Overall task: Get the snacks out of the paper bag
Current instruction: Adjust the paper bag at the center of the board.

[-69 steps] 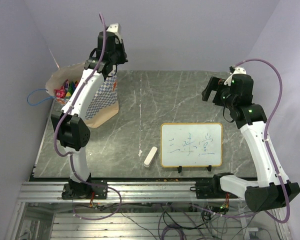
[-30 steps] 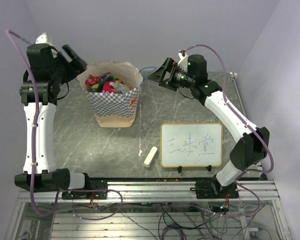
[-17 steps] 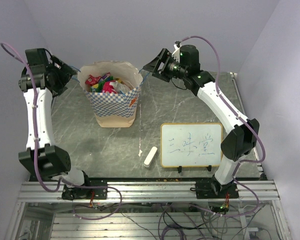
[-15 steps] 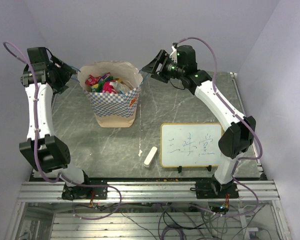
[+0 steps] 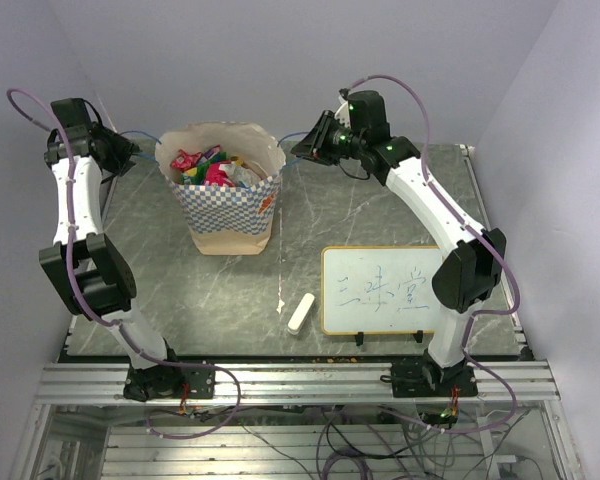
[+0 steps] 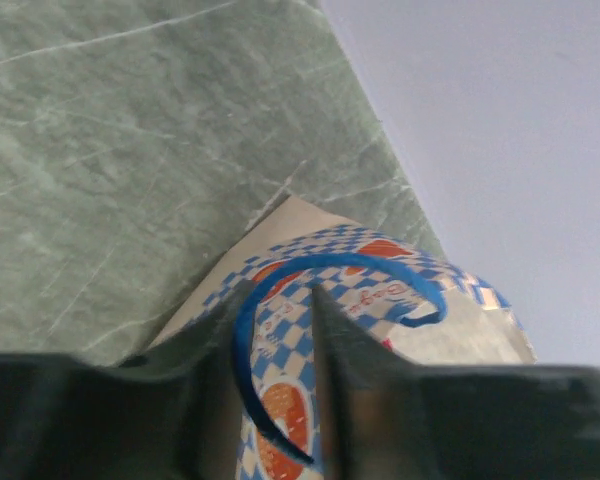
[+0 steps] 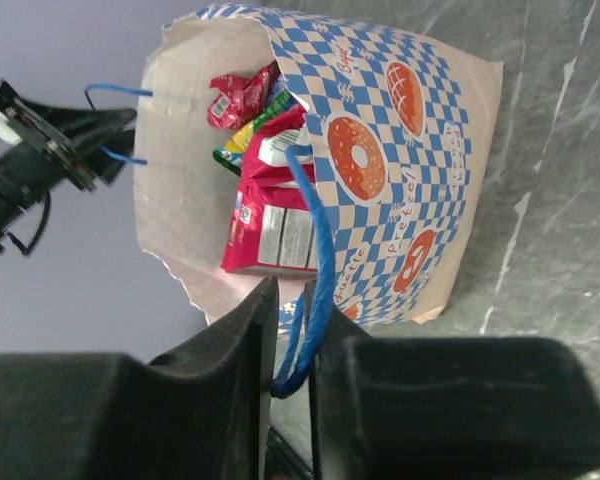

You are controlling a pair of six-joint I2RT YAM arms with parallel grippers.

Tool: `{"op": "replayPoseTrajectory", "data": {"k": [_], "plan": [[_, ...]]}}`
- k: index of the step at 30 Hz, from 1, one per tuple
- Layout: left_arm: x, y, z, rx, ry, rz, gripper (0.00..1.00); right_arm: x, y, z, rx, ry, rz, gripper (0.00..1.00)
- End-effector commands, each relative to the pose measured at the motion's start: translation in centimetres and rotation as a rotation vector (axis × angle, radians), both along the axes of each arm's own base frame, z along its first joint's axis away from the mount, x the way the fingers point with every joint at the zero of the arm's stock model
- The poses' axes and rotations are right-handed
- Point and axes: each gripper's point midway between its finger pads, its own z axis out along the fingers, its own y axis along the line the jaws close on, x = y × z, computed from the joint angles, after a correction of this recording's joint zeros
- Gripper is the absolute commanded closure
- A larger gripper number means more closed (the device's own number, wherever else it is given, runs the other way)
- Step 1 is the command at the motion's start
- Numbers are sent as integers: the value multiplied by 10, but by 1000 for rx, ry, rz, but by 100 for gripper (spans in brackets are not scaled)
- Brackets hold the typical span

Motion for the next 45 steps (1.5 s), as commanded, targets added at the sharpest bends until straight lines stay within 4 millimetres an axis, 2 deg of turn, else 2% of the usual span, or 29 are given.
{"op": "replayPoseTrajectory", "data": {"k": [1, 2, 3, 4, 5, 6, 11, 14, 15, 20, 25, 27, 28, 32, 38, 41, 45], "plan": [[31, -3, 63, 46, -234, -90, 70, 0, 3, 9, -45, -68, 57, 93], [37, -5, 71, 43, -269, -108, 82, -1, 4, 11, -47, -82, 74, 99], [41, -9, 82, 35, -314, -127, 89, -2, 5, 13, -47, -94, 90, 100], [46, -13, 96, 25, -367, -148, 92, -3, 6, 14, -46, -105, 108, 100], [50, -17, 109, 19, -418, -168, 93, -4, 8, 16, -43, -121, 122, 100], [53, -21, 124, 15, -472, -190, 93, -14, 19, 20, -34, -136, 159, 100], [61, -43, 198, 9, -710, -304, 93, -38, 54, 39, 17, -224, 273, 100], [63, -68, 231, -42, -837, -405, 93, -53, 73, 41, 17, -248, 320, 100], [63, -79, 235, -68, -855, -438, 93, -58, 76, 38, 17, -244, 330, 100], [49, -140, 228, -153, -858, -593, 93, -82, 80, 6, -17, -188, 386, 100], [9, -205, 219, -174, -814, -753, 93, -123, 77, -19, -132, -221, 458, 100], [-8, -226, 212, -181, -793, -797, 93, -133, 68, -27, -174, -231, 448, 100], [-16, -233, 206, -187, -780, -809, 93, -137, 61, -37, -196, -217, 442, 100], [-39, -238, 190, -175, -740, -813, 93, -141, 38, -47, -263, -213, 385, 100], [-50, -237, 174, -174, -698, -814, 93, -132, 16, -39, -360, -231, 311, 98], [-53, -238, 171, -167, -679, -830, 93, -140, 23, -28, -324, -270, 362, 100], [-54, -239, 167, -163, -656, -847, 93, -169, 52, -23, -268, -338, 478, 100]]}}
